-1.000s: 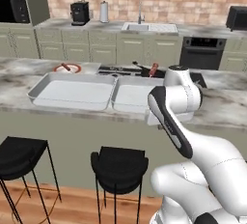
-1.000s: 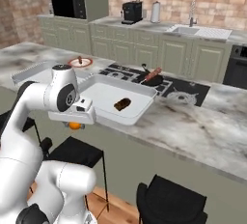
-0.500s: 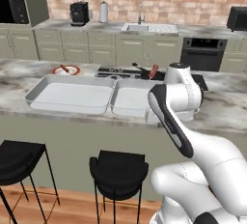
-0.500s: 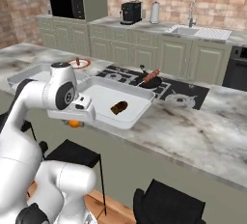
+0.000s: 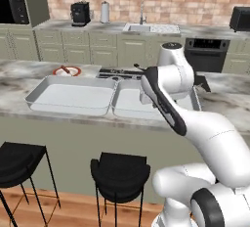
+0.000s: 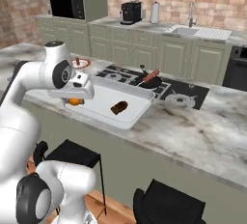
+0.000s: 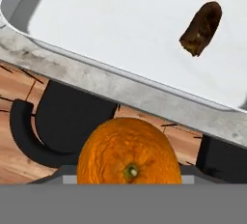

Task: Place the cold items (sweet potato and tangerine) from the fridge in one tupperware on the dining counter. Place the warm items (kebab skewer and hot dog) in the stove area in another tupperware.

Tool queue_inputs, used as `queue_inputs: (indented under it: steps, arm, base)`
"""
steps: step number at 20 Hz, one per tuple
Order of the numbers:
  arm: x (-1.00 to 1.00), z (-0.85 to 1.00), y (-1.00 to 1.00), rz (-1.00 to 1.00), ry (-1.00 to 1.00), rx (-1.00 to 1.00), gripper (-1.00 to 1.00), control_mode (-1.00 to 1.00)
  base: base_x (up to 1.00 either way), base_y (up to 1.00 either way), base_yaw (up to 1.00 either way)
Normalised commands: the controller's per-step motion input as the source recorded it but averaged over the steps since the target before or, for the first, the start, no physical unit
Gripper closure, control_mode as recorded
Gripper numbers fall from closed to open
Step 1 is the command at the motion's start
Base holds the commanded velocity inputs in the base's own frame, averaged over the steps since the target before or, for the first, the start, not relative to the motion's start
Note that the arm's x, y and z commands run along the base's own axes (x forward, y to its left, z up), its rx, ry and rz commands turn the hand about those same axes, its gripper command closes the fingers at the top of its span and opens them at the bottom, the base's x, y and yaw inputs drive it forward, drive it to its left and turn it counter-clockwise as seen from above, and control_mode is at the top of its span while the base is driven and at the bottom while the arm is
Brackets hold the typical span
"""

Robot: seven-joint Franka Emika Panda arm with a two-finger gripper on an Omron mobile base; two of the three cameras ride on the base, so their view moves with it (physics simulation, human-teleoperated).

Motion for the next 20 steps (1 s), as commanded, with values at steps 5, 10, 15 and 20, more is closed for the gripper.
queue_inputs:
  steps: [5, 10, 15, 20]
  arm:
    - [1.0, 0.08, -0.01, 0.0, 0.02, 0.0, 1.0, -1.0]
    - [1.0, -0.1, -0.07, -0.02, 0.08, 0.0, 1.0, -1.0]
    - [1.0, -0.37, -0.17, -0.08, 0.01, 0.0, 1.0, -1.0]
    - [0.88, -0.64, -0.19, -0.07, 0.09, 0.0, 1.0, -1.0]
  base:
    - [0.0, 0.0, 0.0]
    - [0.0, 0.0, 0.0]
    - [0.0, 0.0, 0.0]
    - [0.0, 0.0, 0.0]
